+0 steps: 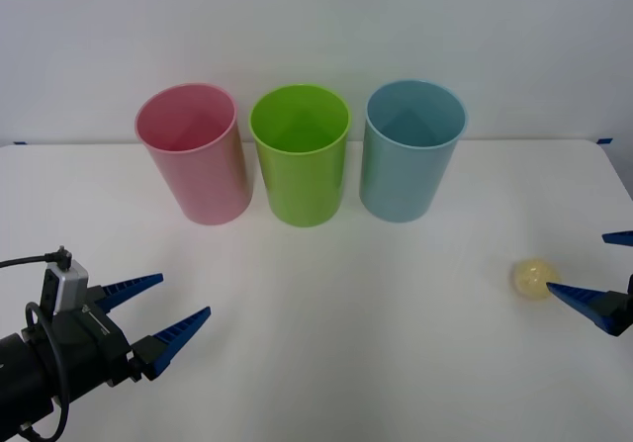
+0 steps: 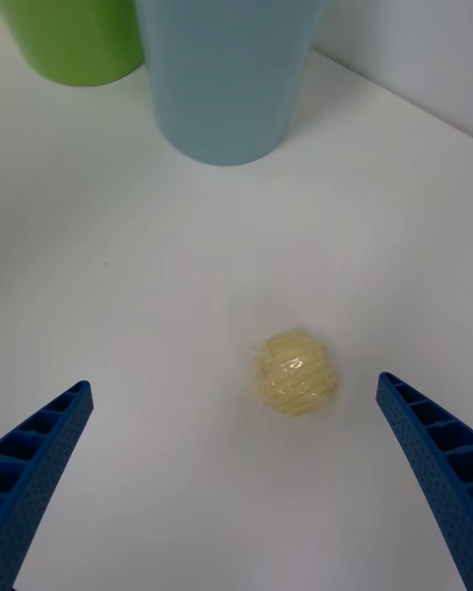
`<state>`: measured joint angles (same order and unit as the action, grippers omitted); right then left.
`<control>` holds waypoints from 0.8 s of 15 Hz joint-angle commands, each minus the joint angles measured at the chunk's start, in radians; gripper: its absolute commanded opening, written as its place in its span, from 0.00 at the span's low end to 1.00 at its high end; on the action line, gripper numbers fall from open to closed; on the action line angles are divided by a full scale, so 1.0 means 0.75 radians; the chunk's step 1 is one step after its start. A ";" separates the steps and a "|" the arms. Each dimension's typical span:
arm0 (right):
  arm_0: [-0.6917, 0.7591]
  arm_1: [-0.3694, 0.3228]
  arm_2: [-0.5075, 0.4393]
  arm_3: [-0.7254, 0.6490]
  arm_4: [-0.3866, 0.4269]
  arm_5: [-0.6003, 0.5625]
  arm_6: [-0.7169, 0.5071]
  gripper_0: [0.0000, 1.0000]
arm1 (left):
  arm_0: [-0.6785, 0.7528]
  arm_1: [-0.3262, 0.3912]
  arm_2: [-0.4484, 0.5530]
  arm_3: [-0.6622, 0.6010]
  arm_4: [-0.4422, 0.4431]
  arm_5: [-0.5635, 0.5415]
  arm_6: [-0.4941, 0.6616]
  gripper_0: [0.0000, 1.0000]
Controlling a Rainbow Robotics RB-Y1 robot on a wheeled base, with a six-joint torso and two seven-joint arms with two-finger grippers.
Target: Put cans in the blue bin and PET bottles in the pink bin and trash in the green bin.
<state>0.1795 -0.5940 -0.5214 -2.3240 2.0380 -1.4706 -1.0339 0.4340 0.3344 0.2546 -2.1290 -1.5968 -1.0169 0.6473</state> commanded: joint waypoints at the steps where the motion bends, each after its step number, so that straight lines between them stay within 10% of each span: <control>1: -0.016 -0.085 0.043 0.008 0.097 -0.029 -0.186 1.00 | 0.000 0.000 0.000 0.000 0.000 0.000 0.000 1.00; 12: -0.178 -0.198 0.190 0.350 0.250 -0.040 -0.225 1.00 | 0.000 0.000 0.000 0.000 0.000 0.000 0.000 1.00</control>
<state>0.0516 -0.7430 -0.3895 -2.0709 2.2168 -1.5004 -1.2025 0.4341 0.3344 0.2546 -2.1290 -1.5968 -1.0169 0.6473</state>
